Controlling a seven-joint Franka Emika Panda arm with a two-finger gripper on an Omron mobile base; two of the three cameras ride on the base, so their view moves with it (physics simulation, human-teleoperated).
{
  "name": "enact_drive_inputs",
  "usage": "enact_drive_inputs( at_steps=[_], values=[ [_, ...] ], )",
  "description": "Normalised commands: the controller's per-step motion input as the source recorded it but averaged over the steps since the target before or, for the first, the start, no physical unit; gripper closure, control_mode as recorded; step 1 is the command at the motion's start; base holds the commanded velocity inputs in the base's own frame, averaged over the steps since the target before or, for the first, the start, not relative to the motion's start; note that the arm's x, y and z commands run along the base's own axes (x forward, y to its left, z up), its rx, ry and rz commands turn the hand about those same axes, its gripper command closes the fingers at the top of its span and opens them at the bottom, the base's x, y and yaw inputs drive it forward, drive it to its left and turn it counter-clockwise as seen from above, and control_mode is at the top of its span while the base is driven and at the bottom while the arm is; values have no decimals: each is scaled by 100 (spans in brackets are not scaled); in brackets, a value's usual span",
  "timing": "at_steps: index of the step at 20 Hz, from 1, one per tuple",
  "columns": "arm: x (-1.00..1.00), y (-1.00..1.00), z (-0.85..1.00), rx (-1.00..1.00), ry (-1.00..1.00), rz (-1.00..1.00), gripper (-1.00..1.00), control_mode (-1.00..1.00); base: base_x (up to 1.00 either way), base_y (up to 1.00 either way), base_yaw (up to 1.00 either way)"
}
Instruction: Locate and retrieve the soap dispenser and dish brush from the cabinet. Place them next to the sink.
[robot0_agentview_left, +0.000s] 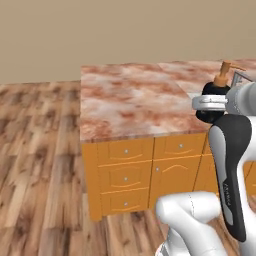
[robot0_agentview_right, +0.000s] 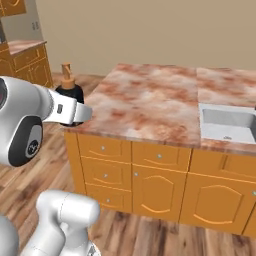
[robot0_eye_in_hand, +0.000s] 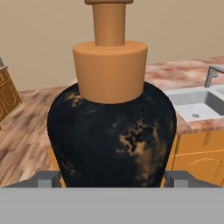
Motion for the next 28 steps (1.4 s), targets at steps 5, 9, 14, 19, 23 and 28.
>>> enact_drive_inputs(
  at_steps=[5,9,14,19,23,28],
  values=[
    [0,0,0,0,0,0,100,100,59,-49,0],
    [0,0,0,0,0,0,100,100,52,-50,1],
    [0,0,0,0,0,0,100,100,59,-28,13],
    [0,0,0,0,0,0,100,100,52,-27,24],
    [0,0,0,0,0,0,100,100,32,-67,11],
    [0,0,0,0,0,0,100,100,13,-65,2]
  ],
)
